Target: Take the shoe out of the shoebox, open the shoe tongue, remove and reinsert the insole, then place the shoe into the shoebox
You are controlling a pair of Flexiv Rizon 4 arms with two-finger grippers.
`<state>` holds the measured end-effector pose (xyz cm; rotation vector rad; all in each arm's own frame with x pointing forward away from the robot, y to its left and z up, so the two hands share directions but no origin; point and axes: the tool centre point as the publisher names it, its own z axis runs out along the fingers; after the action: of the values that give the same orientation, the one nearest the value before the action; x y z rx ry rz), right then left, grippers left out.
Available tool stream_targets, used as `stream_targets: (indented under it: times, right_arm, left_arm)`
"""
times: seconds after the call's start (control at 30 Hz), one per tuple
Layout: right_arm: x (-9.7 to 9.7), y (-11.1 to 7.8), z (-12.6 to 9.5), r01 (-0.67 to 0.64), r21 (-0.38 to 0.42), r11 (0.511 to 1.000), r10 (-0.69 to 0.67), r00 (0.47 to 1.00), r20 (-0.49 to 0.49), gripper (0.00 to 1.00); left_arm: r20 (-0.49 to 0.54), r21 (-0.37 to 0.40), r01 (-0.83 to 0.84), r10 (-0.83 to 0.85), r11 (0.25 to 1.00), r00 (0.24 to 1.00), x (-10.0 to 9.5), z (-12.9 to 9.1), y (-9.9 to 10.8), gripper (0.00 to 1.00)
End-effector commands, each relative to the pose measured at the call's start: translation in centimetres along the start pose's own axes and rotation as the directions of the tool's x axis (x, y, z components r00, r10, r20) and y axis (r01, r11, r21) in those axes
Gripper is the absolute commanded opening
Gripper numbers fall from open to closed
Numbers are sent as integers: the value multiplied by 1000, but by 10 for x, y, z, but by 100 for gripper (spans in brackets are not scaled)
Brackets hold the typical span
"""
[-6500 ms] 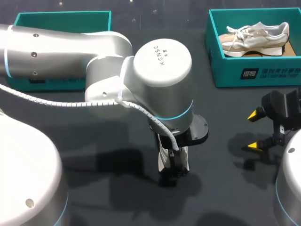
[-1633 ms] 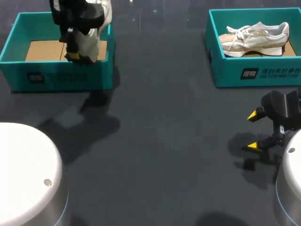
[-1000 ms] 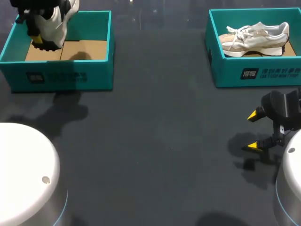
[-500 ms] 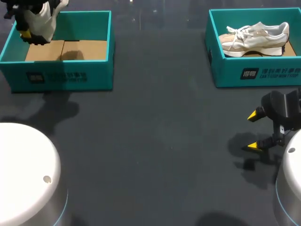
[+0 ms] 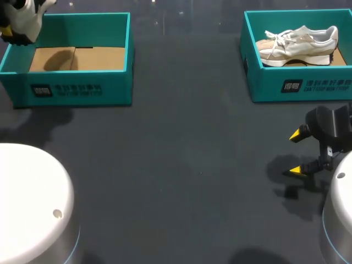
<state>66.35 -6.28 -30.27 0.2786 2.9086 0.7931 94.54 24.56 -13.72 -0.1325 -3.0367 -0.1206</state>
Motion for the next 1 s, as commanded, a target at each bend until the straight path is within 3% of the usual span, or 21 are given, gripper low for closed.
stream_targets:
  times: [0.03, 0.2, 0.47, 0.7, 0.8, 0.83, 0.9, 0.93, 1.0]
  right_arm:
    - [2, 0, -1, 0, 2, 1000, 0, 1000, 3, 100]
    - [2, 0, -1, 0, 2, 1000, 0, 1000, 3, 100]
    - [2, 0, -1, 0, 2, 1000, 0, 1000, 3, 100]
    - [2, 0, -1, 0, 2, 1000, 0, 1000, 3, 100]
    - [2, 0, -1, 0, 2, 1000, 0, 1000, 3, 100]
    - [2, 0, -1, 0, 2, 1000, 0, 1000, 3, 100]
    - [2, 0, -1, 0, 2, 1000, 0, 1000, 3, 100]
    - [2, 0, -1, 0, 2, 1000, 0, 1000, 3, 100]
    - [2, 0, -1, 0, 2, 1000, 0, 1000, 3, 100]
  left_arm:
    - [0, -2, -1, 1, 1000, 1000, 0, -2, 0, 0]
    - [5, 2, -32, 32, 999, 999, -5, -3, -3, 0]
    - [13, 8, -59, 59, 998, 998, -22, -5, 16, 0]
    - [39, -1, -231, 231, 973, 972, -26, -15, 26, 0]
    - [48, -19, -408, 408, 913, 912, -27, -17, 31, 0]
    - [57, -40, -514, 516, 857, 855, -26, -18, 33, 0]
    - [67, -162, -618, 634, 769, 771, -24, -16, 37, 0]
    - [73, -178, -663, 682, 727, 728, -26, -14, 41, 0]
    - [73, -178, -663, 682, 727, 728, -26, -14, 41, 0]
